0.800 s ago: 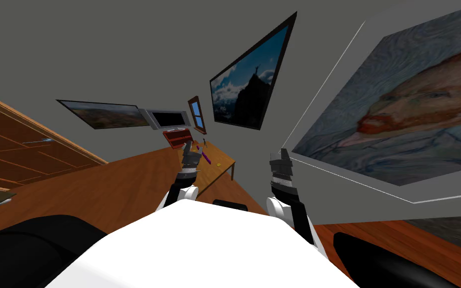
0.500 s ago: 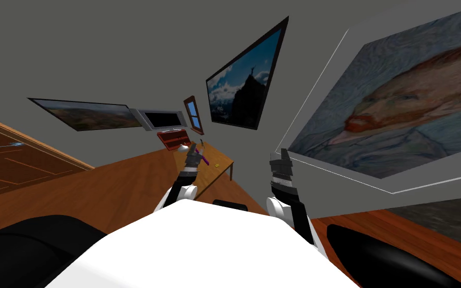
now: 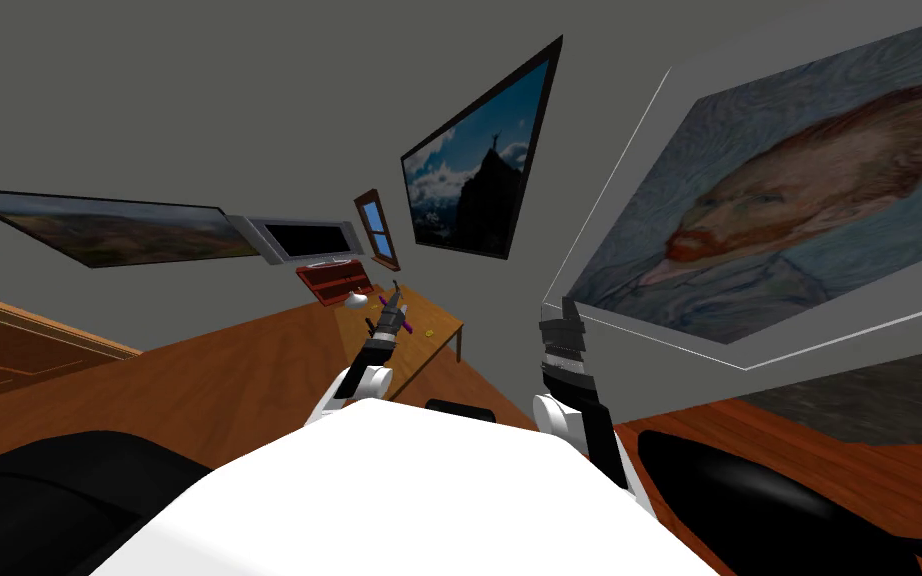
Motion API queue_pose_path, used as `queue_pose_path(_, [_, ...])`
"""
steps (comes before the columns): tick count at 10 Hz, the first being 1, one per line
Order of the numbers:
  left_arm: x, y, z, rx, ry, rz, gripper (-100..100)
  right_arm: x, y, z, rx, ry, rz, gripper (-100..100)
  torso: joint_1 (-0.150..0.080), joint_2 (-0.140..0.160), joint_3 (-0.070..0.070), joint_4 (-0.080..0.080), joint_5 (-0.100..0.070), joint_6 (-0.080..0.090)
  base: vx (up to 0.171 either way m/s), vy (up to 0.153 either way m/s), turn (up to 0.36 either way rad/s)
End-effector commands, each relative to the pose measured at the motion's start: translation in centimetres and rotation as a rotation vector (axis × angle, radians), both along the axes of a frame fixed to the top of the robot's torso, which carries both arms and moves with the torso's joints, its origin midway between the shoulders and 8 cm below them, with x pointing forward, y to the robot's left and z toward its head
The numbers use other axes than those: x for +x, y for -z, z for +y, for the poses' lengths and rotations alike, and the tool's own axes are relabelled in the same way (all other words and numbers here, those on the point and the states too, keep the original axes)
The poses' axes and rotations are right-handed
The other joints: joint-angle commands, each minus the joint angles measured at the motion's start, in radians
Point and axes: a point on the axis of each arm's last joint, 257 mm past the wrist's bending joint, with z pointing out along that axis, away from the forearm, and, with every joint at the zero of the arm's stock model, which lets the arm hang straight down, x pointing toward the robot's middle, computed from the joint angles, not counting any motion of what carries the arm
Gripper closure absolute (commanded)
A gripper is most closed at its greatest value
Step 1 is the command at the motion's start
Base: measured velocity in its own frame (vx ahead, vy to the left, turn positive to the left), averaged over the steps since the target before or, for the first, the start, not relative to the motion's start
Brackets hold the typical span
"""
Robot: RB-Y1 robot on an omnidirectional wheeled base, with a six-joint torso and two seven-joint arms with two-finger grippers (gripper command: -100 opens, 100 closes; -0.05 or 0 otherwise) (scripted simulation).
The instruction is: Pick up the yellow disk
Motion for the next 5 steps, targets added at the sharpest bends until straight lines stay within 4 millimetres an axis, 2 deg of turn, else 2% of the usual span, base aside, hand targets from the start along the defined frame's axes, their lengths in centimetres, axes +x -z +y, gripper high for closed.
queue_pose_path(1, [0.6, 1.5, 0.6, 0.010, -0.012, 0.041, -100, 0.0, 0.0, 0.0, 0.000, 0.000, 0.000, 0, 0.000, 0.000, 0.000, 0.000, 0.000, 0.000, 0.020, 0.010, -0.056])
queue_pose_path(2, [1.4, 3.5, 1.7, 0.026, -0.032, 0.099, -100, 0.0, 0.0, 0.0, 0.000, 0.000, 0.000, 0, 0.000, 0.000, 0.000, 0.000, 0.000, 0.000, 0.018, 0.004, -0.127])
queue_pose_path(3, [1.4, 3.5, 1.7, 0.026, -0.032, 0.099, -100, 0.0, 0.0, 0.0, 0.000, 0.000, 0.000, 0, 0.000, 0.000, 0.000, 0.000, 0.000, 0.000, 0.012, 0.005, -0.058])
queue_pose_path(4, [2.2, 5.3, 2.9, 0.043, -0.053, 0.151, -100, 0.0, 0.0, 0.0, 0.000, 0.000, 0.000, 0, 0.000, 0.001, 0.000, 0.000, 0.000, 0.000, 0.014, 0.004, -0.124])
queue_pose_path(5, [2.2, 5.5, 2.9, 0.042, -0.054, 0.161, -100, 0.0, 0.0, 0.0, 0.000, 0.000, 0.000, 0, 0.000, 0.001, 0.000, 0.000, 0.000, 0.000, 0.012, 0.008, -0.065])
